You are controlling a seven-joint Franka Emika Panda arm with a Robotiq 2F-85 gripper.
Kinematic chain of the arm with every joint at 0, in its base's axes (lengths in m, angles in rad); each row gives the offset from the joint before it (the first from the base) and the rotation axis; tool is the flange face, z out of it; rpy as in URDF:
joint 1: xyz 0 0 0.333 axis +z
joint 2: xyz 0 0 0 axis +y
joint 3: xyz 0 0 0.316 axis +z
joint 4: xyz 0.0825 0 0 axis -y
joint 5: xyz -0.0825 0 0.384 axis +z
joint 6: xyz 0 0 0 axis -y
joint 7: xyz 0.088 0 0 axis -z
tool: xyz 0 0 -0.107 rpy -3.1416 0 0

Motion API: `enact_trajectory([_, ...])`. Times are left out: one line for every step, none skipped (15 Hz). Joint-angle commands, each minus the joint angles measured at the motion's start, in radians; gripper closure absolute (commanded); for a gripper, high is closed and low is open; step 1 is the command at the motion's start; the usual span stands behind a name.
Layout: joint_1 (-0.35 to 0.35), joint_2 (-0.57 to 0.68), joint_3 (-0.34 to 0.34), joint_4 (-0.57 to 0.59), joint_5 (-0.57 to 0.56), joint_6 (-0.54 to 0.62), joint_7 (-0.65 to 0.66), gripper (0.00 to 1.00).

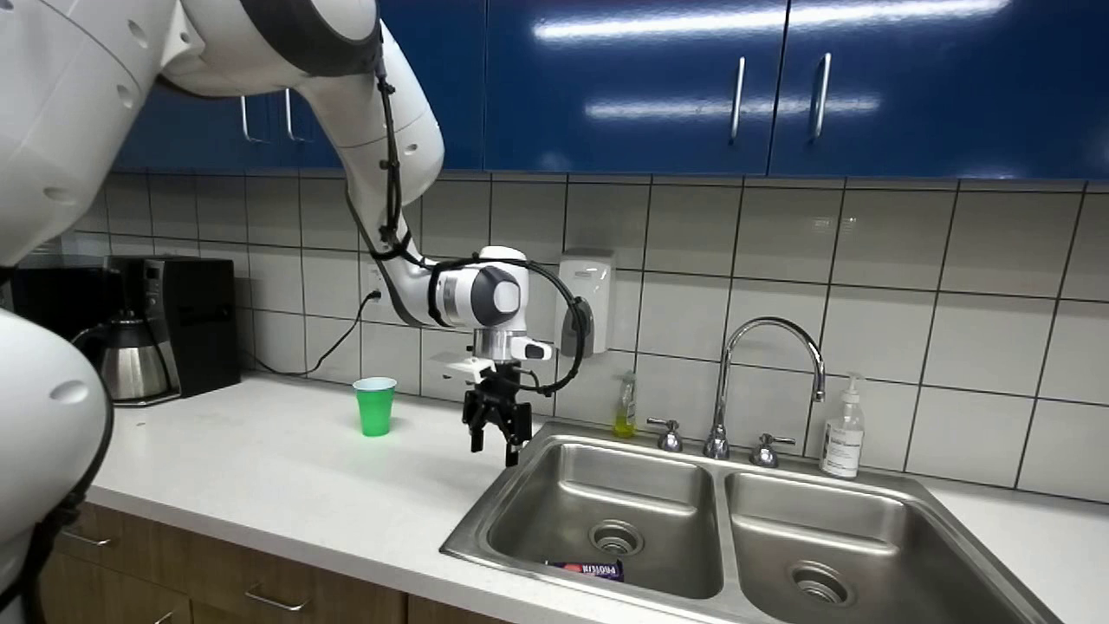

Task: Place the snack bar inside the sink

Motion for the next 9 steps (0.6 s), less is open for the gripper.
enact_trajectory([0.008, -0.132, 0.009, -0.140, -0.046, 0.008, 0.017, 0.00])
enact_trajectory([0.009, -0.154, 0.012, -0.162, -0.051, 0.005, 0.016, 0.00])
enact_trajectory([0.011, -0.178, 0.013, -0.187, -0.057, 0.006, 0.020, 0.00])
enact_trajectory([0.015, -0.199, 0.014, -0.208, -0.069, 0.006, 0.023, 0.00])
enact_trajectory([0.021, -0.217, 0.012, -0.226, -0.088, 0.004, 0.042, 0.00])
enact_trajectory([-0.003, -0.142, 0.025, -0.154, -0.059, -0.002, 0.012, 0.00])
enact_trajectory([-0.002, -0.161, 0.027, -0.173, -0.068, -0.002, 0.016, 0.00])
enact_trajectory([-0.001, -0.176, 0.028, -0.187, -0.070, -0.002, 0.017, 0.00])
enact_trajectory([-0.001, -0.184, 0.029, -0.195, -0.070, -0.002, 0.017, 0.00])
